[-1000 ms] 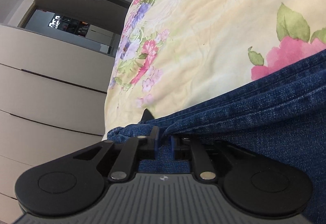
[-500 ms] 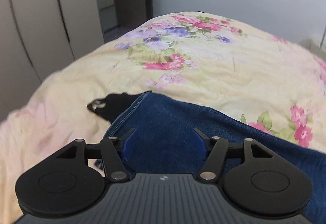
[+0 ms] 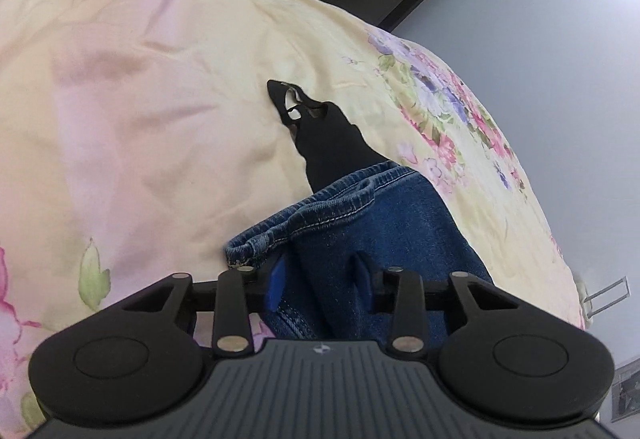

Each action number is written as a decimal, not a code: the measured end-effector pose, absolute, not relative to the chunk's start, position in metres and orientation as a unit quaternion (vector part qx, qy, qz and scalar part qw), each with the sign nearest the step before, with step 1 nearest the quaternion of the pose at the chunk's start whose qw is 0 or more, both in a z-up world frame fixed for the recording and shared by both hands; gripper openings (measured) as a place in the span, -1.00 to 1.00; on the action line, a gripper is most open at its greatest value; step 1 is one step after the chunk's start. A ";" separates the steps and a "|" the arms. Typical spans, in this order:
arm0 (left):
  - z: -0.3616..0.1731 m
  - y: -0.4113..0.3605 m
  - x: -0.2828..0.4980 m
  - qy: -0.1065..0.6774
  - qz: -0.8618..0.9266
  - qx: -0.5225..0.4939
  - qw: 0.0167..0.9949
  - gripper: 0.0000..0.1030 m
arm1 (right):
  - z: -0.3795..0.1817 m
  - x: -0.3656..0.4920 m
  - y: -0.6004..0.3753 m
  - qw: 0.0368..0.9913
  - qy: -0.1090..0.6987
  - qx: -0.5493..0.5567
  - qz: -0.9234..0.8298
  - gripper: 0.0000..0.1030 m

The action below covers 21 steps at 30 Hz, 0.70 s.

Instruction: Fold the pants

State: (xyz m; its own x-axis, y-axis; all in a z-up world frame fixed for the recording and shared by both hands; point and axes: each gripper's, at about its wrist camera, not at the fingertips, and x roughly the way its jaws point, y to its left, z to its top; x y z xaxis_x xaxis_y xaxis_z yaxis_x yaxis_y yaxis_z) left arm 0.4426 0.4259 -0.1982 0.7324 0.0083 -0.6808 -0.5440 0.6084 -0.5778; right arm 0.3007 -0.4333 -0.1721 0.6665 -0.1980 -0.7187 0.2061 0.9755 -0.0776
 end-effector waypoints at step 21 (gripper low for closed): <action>-0.189 0.396 0.464 0.379 0.231 -0.186 0.876 -0.81 | -0.182 0.297 -0.439 0.897 0.421 -0.013 -0.136 -0.04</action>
